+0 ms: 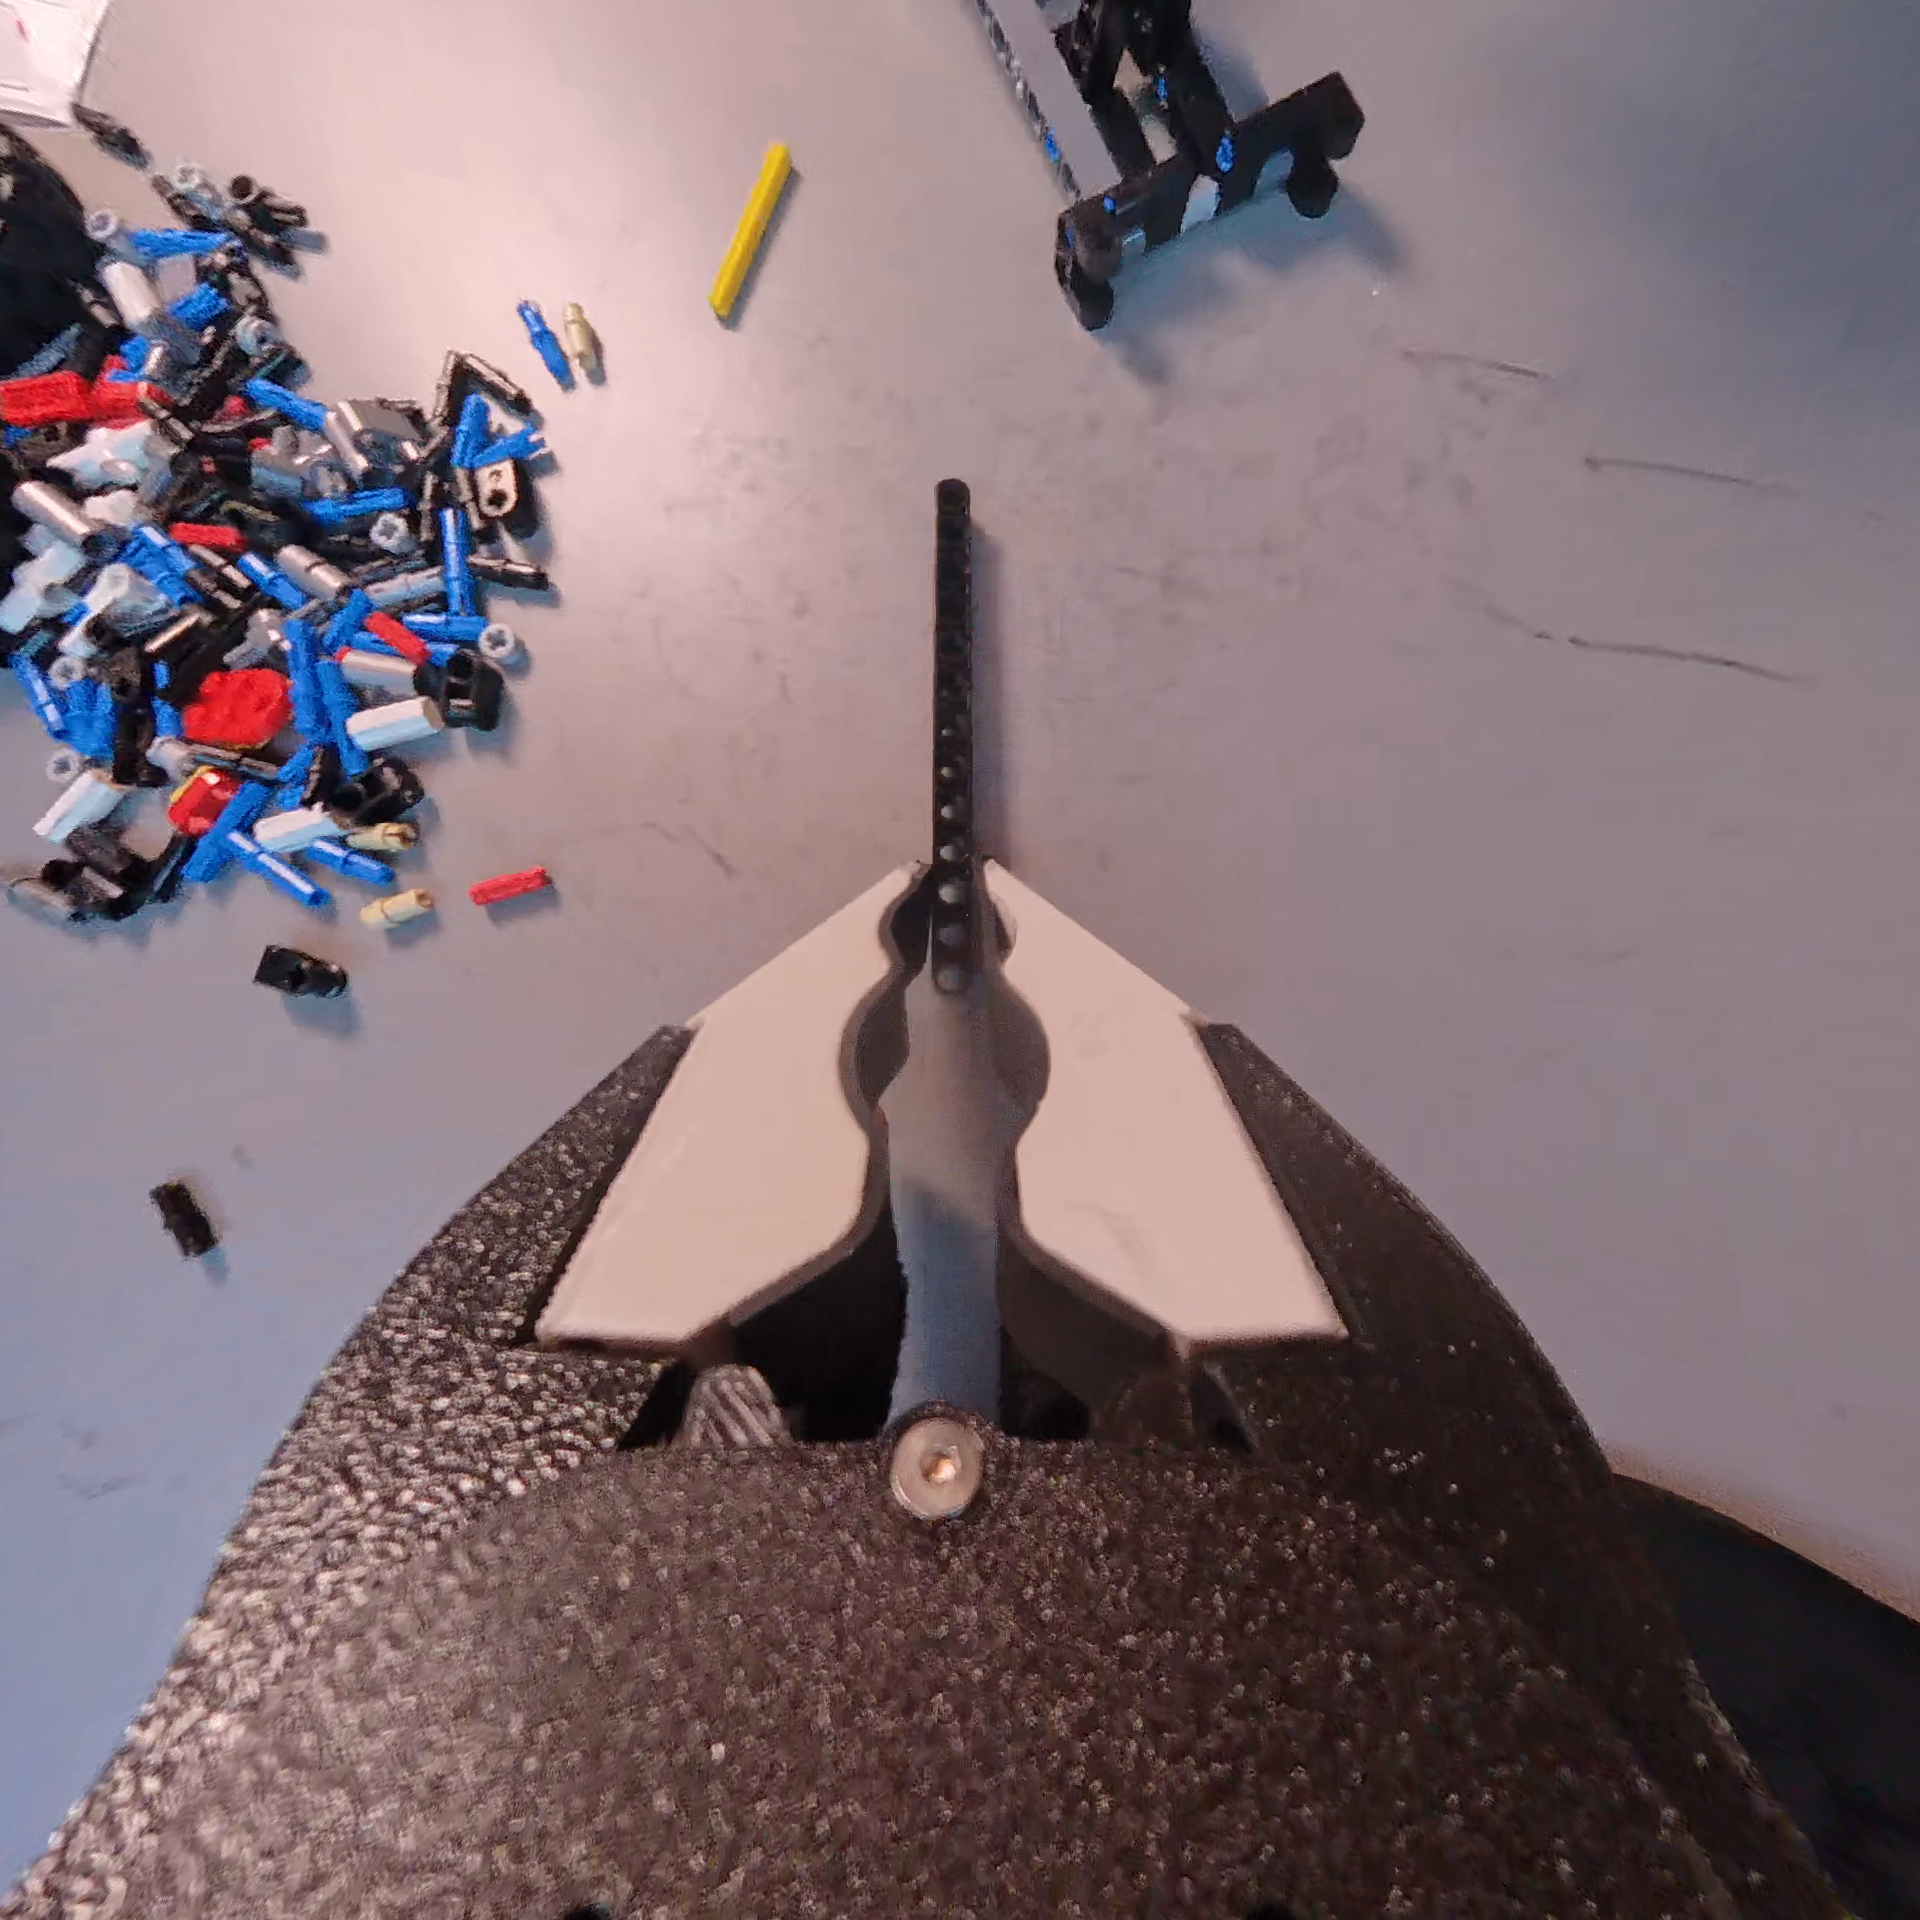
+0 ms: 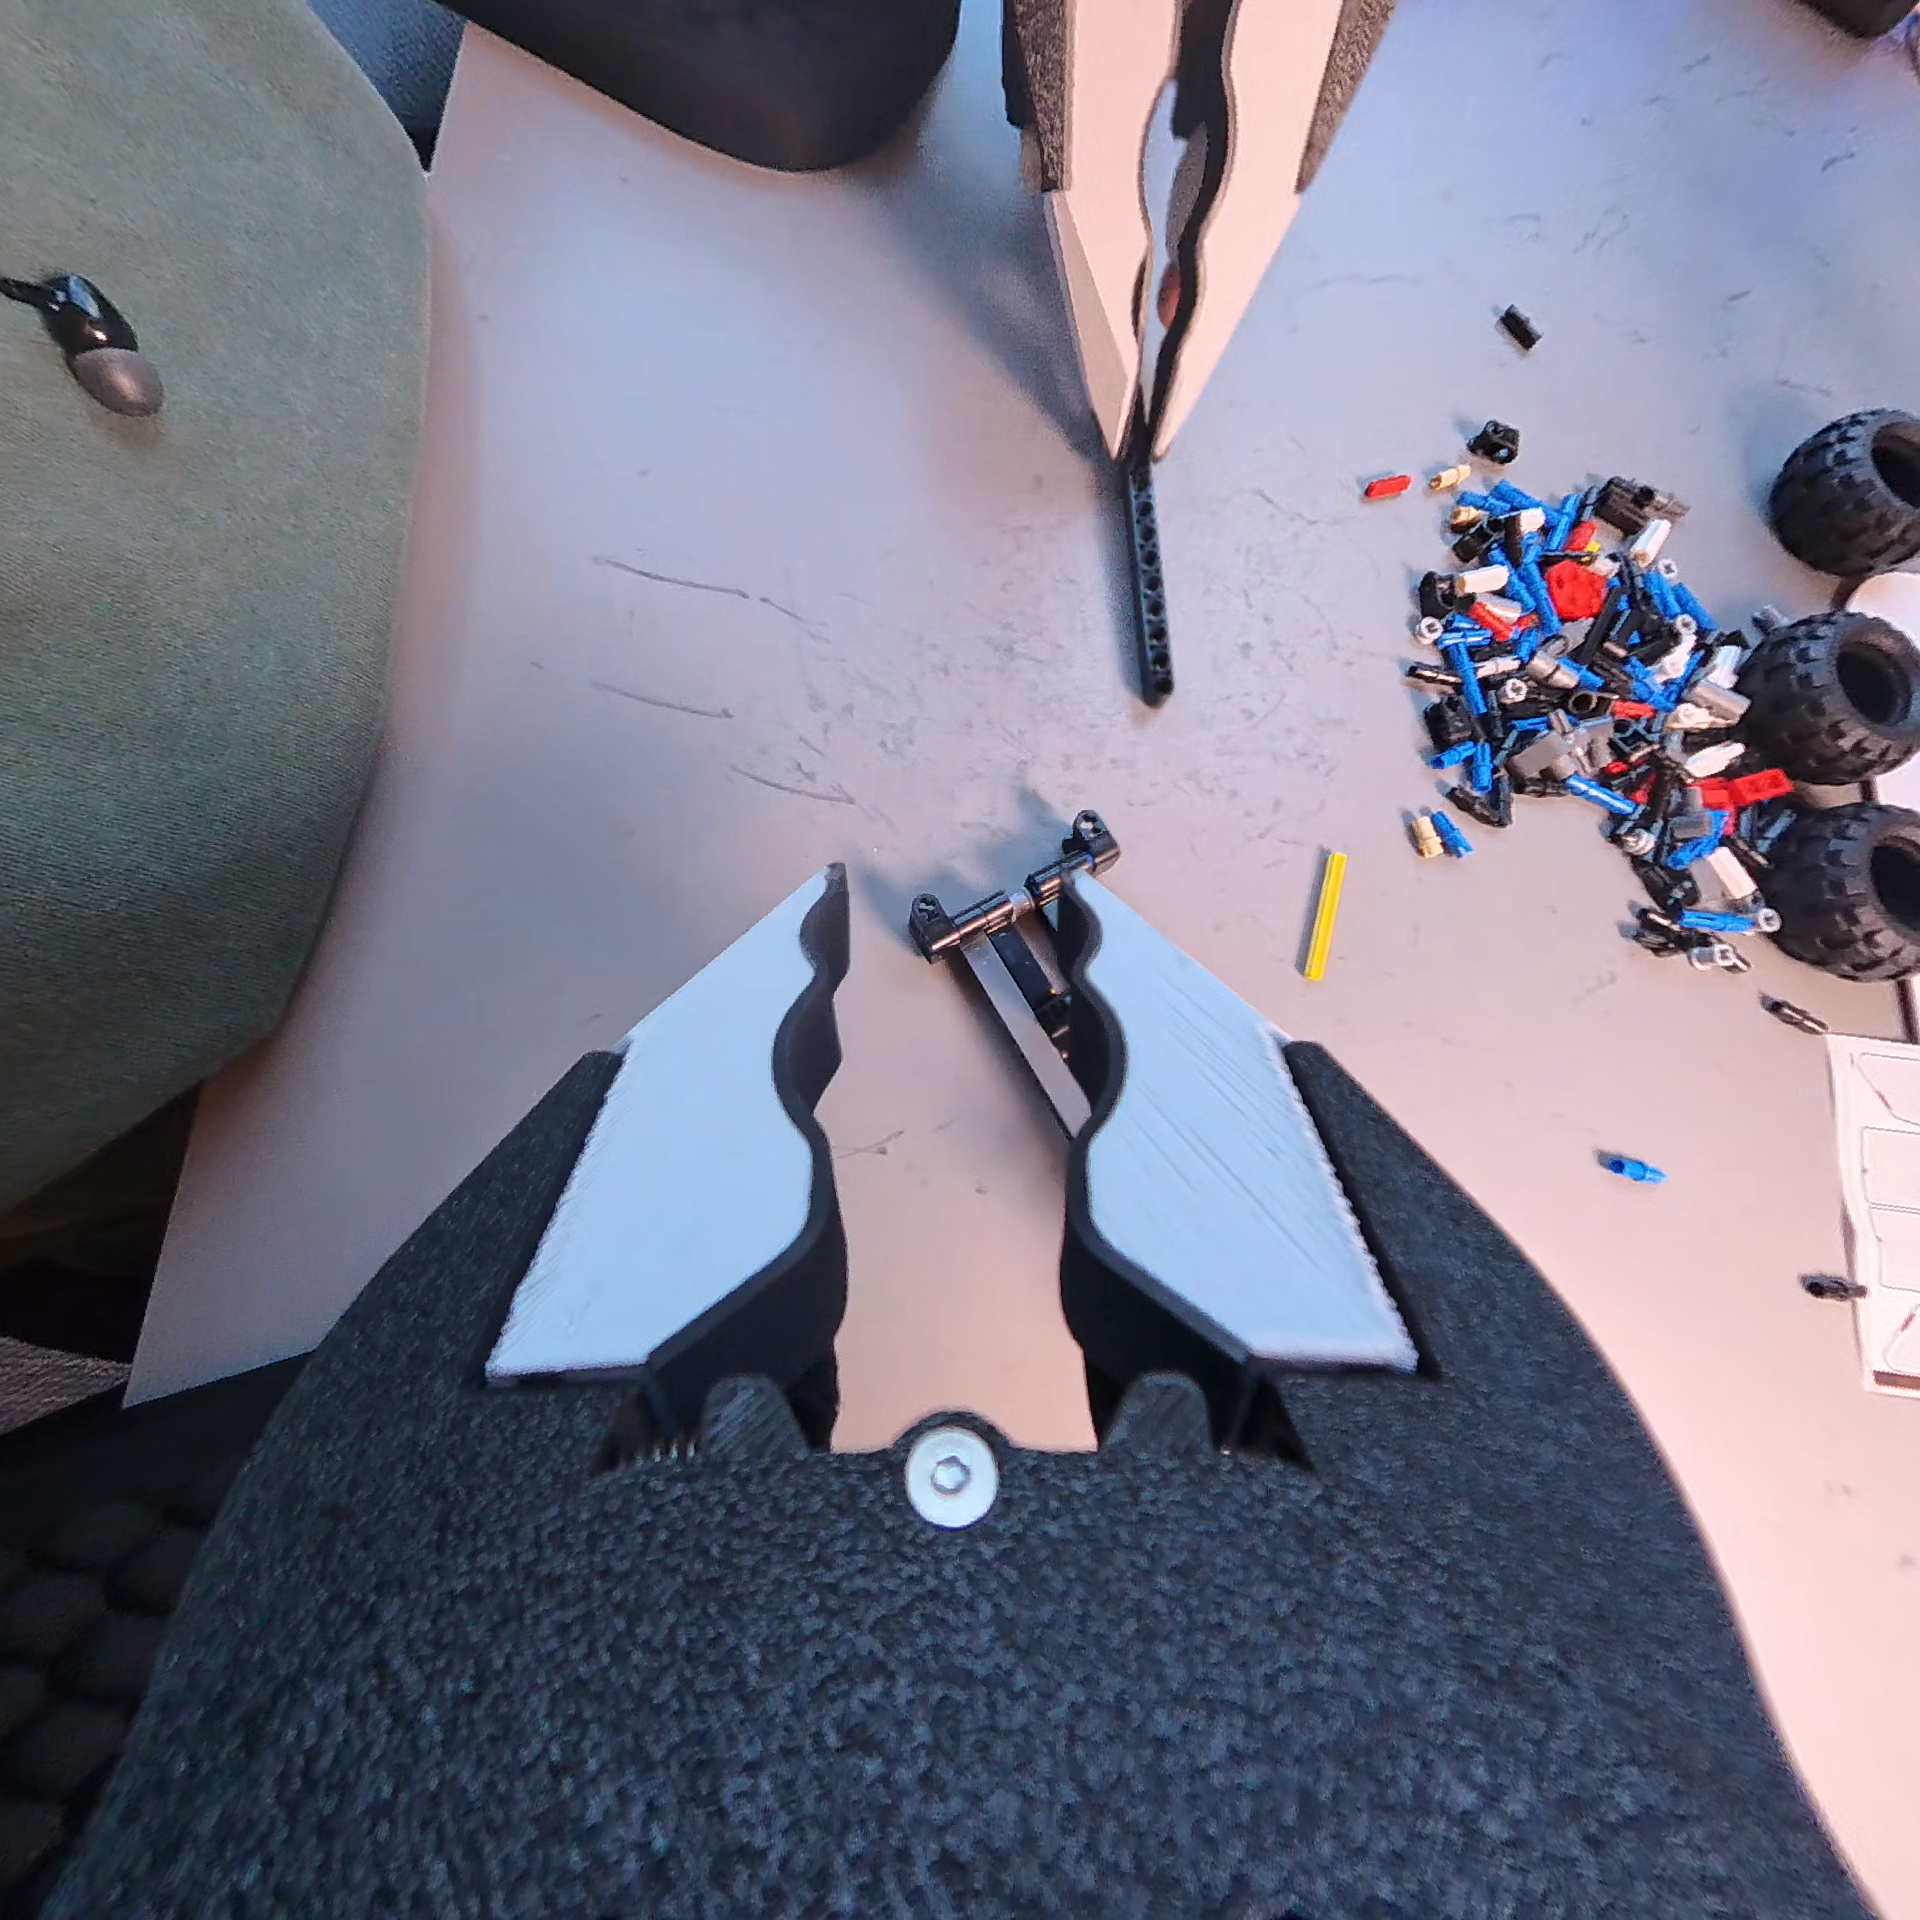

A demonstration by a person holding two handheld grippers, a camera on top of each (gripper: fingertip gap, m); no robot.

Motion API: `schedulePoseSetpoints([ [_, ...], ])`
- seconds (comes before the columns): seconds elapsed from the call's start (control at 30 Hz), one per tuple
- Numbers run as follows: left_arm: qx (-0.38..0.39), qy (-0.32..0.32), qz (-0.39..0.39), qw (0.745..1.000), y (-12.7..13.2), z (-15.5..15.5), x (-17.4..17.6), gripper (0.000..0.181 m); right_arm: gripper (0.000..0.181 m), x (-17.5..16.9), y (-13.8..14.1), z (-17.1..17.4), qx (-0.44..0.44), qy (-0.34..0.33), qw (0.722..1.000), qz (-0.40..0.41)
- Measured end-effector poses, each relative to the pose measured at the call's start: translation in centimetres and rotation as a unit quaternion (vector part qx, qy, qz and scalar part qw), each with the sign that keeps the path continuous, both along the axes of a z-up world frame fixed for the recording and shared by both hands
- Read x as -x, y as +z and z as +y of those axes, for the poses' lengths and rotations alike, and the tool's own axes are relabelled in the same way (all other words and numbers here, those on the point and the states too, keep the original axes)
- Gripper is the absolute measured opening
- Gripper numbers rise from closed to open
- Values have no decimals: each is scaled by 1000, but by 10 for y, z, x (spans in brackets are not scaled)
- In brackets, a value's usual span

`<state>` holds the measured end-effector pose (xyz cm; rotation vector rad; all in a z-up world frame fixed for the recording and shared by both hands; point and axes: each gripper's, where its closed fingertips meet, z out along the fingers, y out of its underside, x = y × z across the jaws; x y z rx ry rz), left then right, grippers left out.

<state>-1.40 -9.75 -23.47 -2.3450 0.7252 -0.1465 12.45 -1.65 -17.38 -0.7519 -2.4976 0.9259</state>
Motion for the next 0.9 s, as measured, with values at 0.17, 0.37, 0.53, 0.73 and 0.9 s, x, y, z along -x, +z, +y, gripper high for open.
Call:
schedulePoseSetpoints([
  [0.17, -119, 118, 34, 985, 84, -42, 36, 7, 39, -4, 3, 19, 2, -32, 999, 12],
  [0.37, -128, 491, 124, 853, 148, -191, 204, 6, 39, -5, 9, 48, 12, -78, 996, 33],
  [0.53, 3, 585, 98, 805, 82, -258, 248, 8, 40, -3, 13, 53, -5, -86, 995, 45],
  [0.73, -171, 551, 105, 810, 133, -194, 243, 33, 42, 1, 19, 55, -27, -92, 994, 56],
  [0.9, -287, 455, 71, 840, 185, -106, 203, 37, 43, 21, 37, 68, -40, -130, 985, 106],
])
